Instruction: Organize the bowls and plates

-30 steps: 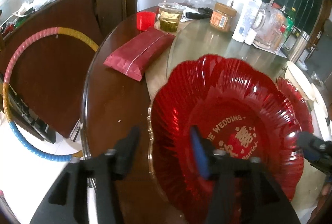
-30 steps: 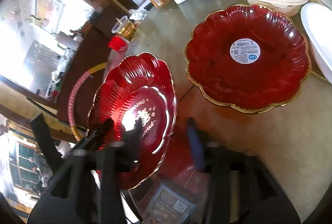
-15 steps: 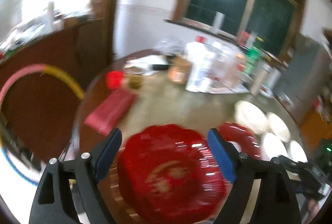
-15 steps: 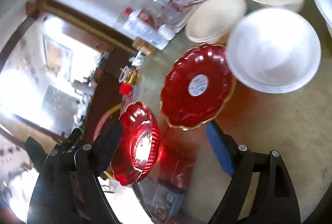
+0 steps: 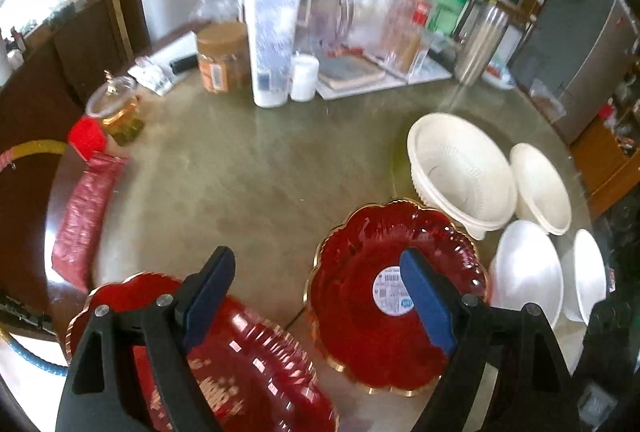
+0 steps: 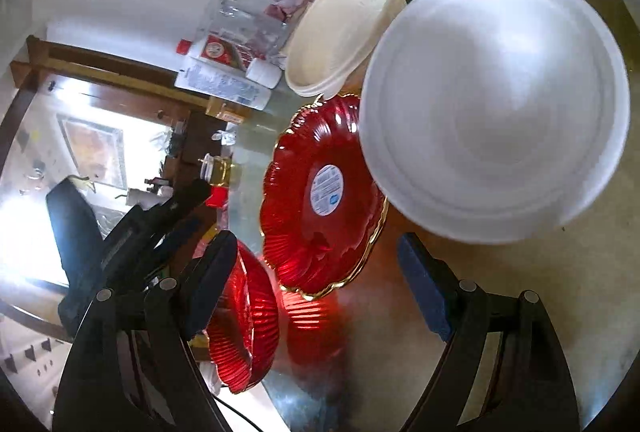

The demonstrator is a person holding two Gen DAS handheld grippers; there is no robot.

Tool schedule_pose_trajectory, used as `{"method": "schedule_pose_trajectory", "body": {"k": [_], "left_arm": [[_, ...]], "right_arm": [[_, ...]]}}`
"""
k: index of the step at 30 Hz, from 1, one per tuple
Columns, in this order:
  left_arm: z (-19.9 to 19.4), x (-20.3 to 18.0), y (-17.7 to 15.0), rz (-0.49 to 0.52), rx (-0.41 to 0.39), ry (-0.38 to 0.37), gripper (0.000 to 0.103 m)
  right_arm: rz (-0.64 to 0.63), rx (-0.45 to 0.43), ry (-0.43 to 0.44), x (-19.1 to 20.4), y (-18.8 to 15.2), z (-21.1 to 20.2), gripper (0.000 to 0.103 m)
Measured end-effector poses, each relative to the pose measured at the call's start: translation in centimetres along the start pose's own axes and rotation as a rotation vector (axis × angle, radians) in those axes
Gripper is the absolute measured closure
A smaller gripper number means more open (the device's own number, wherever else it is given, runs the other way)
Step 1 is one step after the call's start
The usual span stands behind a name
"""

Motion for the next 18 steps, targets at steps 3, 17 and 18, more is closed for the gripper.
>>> {"method": "schedule_pose_trajectory", "body": {"k": [3, 17, 18], "left_arm": [[1.7, -0.1, 0.8, -0.012, 0.047, 0.007, 0.018], [6.2, -1.4, 0.4, 0.062, 0.174, 0.116, 0.074], [6.1, -1.4, 0.3, 0.059, 0.169, 0.115, 0.075]], "right_arm": [[0.002, 0.002, 0.000, -0.4, 0.2, 0.1, 0.020], [-0.037, -0.006, -0.157, -1.0, 0.7, 1.1, 0.087], [-0.036, -0.008, -0.159, -1.2, 0.8, 1.1, 0.090]]}}
Point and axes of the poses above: each gripper's, at about its wrist camera, not at the fingertips, and z roughly the way its jaws point, x to its left, y to its top, the point moved 1 cm from there along z, roughly the way its jaws point, and after that the axes turned 12 degrees about x, right-handed, at the moved point
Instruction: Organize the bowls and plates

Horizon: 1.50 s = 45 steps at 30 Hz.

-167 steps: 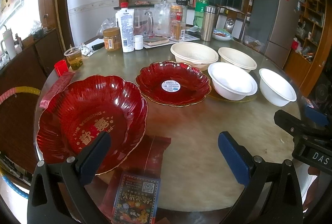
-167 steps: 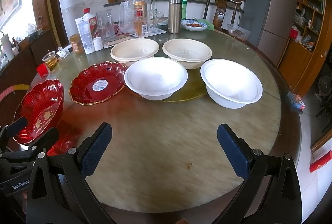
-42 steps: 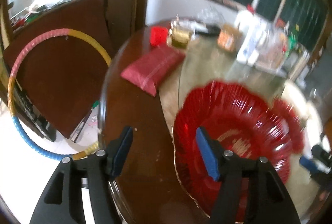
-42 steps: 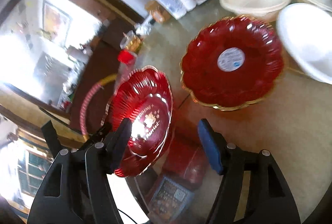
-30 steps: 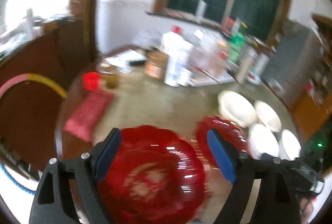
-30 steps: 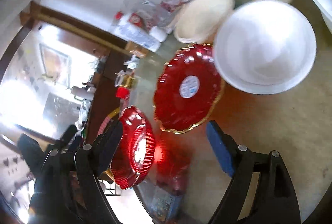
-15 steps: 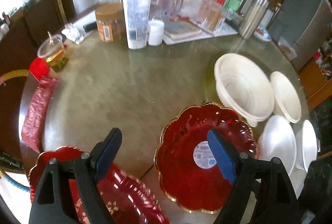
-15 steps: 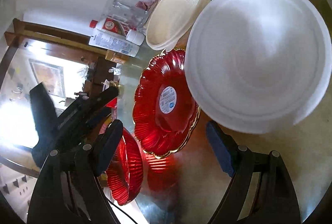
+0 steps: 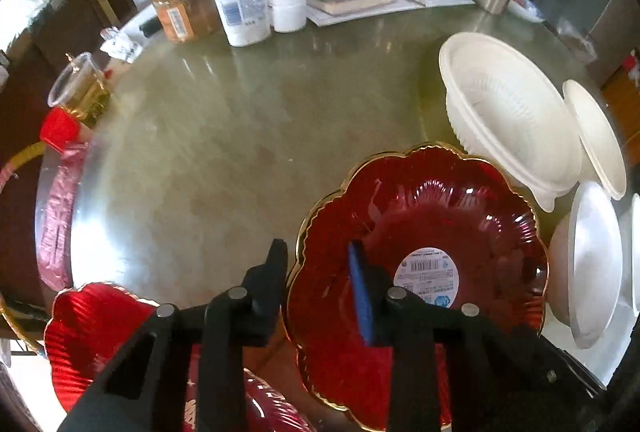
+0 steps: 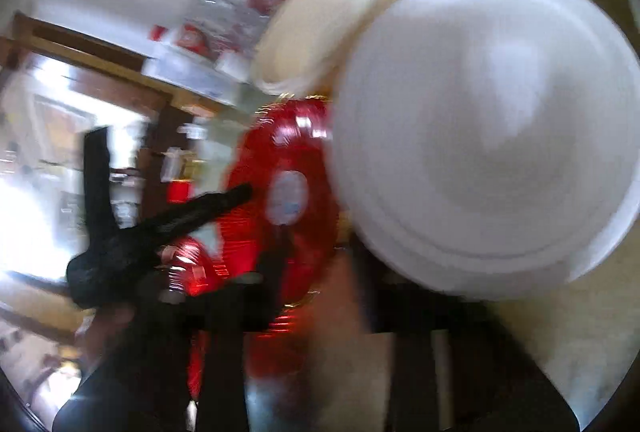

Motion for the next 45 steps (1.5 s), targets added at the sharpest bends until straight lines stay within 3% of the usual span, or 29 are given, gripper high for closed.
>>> {"method": "schedule_pose_trajectory", "body": {"k": [3, 14, 27, 35, 45], "left_arm": [[-0.6, 0.1, -0.6, 0.001, -0.013, -0.009, 0.082], [-5.5, 0.9, -2.0, 0.004, -0.155, 0.006, 0.082], [-9.5, 4.6, -7.1, -0.058, -0.300, -0.013, 0.082], [-11.4, 8.4, -11.0, -0.138, -0.390, -0.003, 0.082], [-9.8, 12.3, -14.1, -0.247, -0.384, 0.002, 0.082]], "right_arm": [[-0.014, -0.036, -0.014, 0.2, -0.1, -0.9, 0.090], [-0.089, -0.095, 0.000, 2.7, -1.3, -2.4, 0.090], [-0.249, -0.160, -0.008, 7.6, -4.2, -4.1, 0.090], [-0.367, -0.138, 0.007, 11.4, -6.1, -3.0, 0.090], [-0.448, -0.070, 0.001, 14.0, -7.7, 0.1, 0.090]]}}
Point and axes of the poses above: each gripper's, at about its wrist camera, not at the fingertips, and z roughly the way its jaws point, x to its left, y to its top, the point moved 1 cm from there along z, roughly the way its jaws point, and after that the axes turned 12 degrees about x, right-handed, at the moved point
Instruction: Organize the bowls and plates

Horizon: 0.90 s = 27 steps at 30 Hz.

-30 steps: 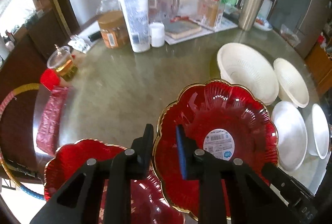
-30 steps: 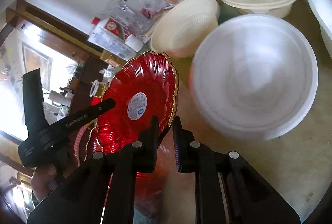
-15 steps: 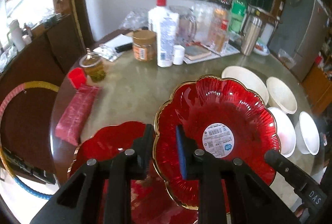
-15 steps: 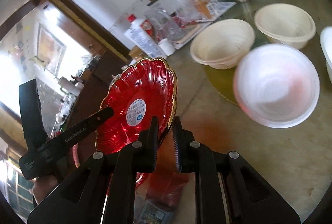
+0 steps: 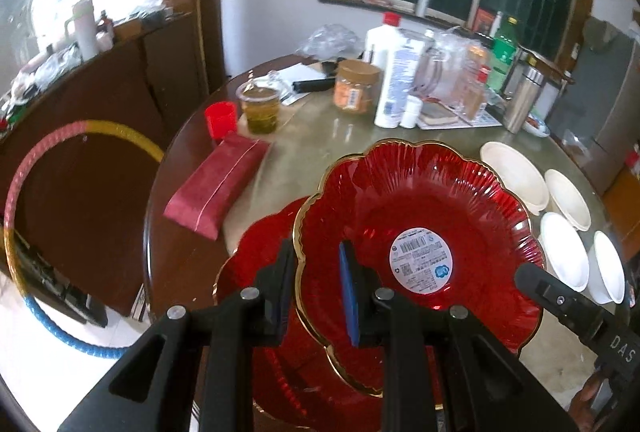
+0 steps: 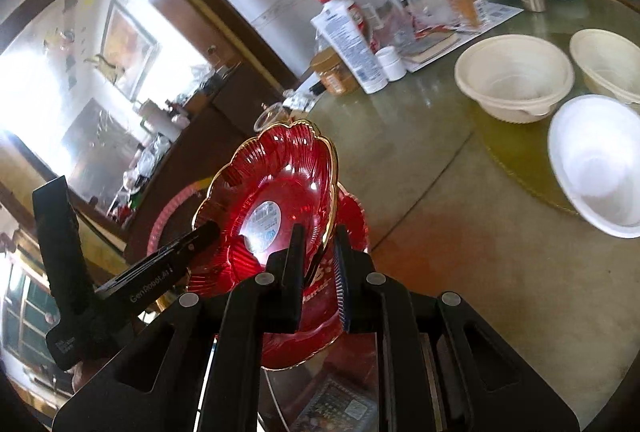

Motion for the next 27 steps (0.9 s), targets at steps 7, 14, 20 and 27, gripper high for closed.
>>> {"method": "schedule_pose_trajectory", "body": {"k": [7, 14, 20, 27], "left_arm": [[0.4, 1.4, -1.5, -0.033, -0.006, 0.014, 0.082], [0.2, 2.6, -2.4, -0.063, -0.021, 0.016, 0.082], [0.2, 3.1, -2.6, -0.068, -0.035, 0.038, 0.082], [1.0, 2.9, -2.9, -0.067, -0.021, 0.052, 0.082]], "right_arm": [[-0.035, 0.030, -0.024, 0.9, -0.2, 1.3, 0.090], [-0.071, 0.045, -0.039, 2.0, -0.3, 2.1, 0.090], [-0.078, 0.061, -0.052, 2.2, -0.3, 3.0, 0.090], [-0.079, 0.073, -0.067, 2.2, -0.4, 3.4, 0.090]]}}
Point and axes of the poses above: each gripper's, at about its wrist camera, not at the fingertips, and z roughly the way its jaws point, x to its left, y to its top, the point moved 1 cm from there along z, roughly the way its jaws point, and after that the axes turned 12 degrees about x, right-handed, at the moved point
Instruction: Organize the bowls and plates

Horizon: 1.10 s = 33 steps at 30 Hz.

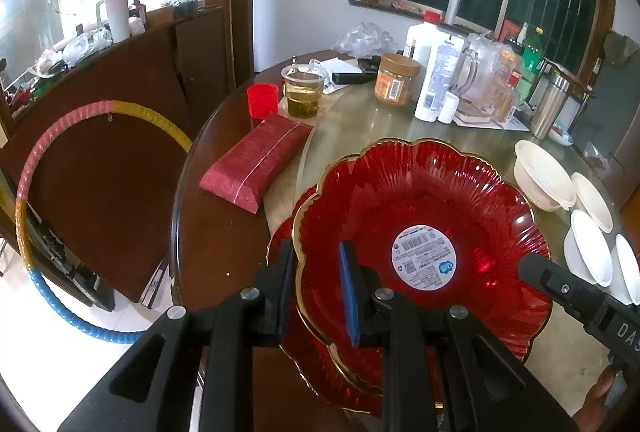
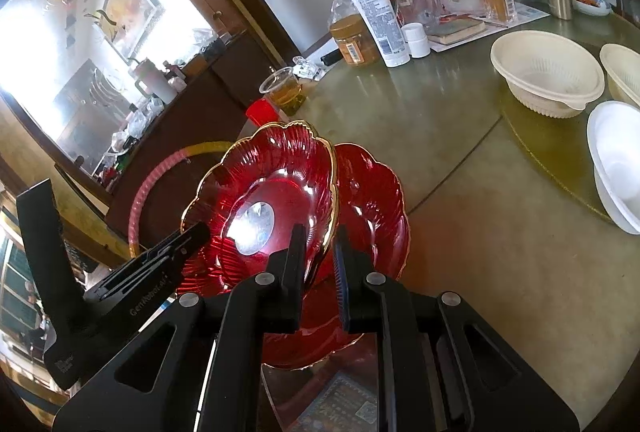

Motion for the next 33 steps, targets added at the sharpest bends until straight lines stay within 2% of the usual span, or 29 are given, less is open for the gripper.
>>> {"method": "schedule_pose_trajectory", "body": {"k": [33], "left_arm": [[2.1, -0.9, -0.7, 0.027, 0.039, 0.086, 0.082]], "right_arm": [[0.009, 0.061, -0.049, -0.4, 0.1, 2.2, 0.090]]}}
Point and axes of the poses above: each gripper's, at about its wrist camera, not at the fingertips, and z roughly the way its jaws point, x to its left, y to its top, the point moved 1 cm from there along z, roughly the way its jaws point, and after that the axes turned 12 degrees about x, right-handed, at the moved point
